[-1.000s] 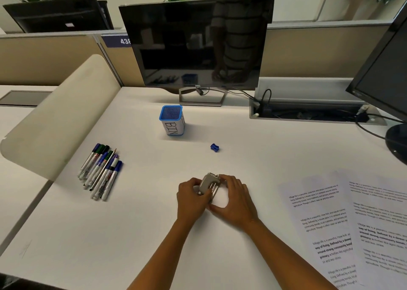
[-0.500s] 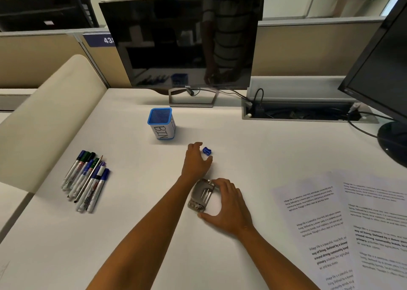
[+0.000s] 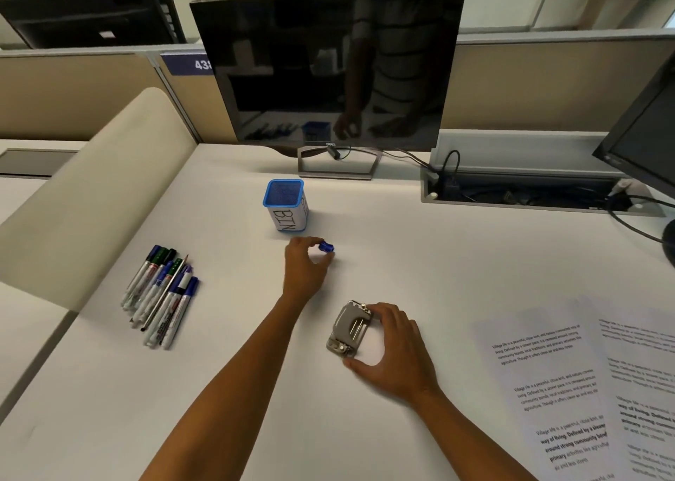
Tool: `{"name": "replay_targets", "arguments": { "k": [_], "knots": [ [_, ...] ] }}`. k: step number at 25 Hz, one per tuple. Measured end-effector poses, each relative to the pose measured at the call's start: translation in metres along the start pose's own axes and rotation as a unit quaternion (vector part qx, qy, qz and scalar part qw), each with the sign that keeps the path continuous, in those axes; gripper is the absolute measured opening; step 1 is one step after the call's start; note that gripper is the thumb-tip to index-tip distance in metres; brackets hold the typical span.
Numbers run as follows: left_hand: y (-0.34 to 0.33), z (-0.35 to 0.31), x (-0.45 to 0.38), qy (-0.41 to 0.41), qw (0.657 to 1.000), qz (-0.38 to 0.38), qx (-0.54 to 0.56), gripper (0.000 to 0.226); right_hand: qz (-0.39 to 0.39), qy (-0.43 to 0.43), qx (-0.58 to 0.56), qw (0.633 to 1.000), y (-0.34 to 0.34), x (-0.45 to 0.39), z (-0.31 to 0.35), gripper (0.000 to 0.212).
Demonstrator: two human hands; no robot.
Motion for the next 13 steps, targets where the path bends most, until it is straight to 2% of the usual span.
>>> {"name": "replay_targets", "arguments": {
  "k": [3,6,9,13],
  "knots": [
    [0.101,0.042,0.006,0.036,0.985,-0.159,-0.053,0.030,-0.007,-0.004,0.008,1.000,0.002,0.000,0.001,0.079],
    [0.198,0.108,0.023,0.137,0.936,-0.291,-0.142,0.037,-0.008,-0.006,0.006,1.000,0.001,-0.001,0.002,0.078],
    [0.245,0.168,0.047,0.300,0.886,-0.300,-0.184,0.048,-0.007,-0.007,0.013,1.000,0.000,-0.001,0.002,0.078],
    [0.254,0.185,0.050,0.314,0.886,-0.273,-0.206,0.048,-0.003,-0.009,0.017,1.000,0.001,-0.001,0.001,0.077]
  ]
}}
Point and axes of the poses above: each hand's wrist, its own x-axis away from the middle knuckle, its own y-axis out of the back of the hand, z = x × y, the point moved 10 cm from there along -x, towards the middle knuckle, and after that the axes turned 2 degrees about -x, right-handed, at the moved point
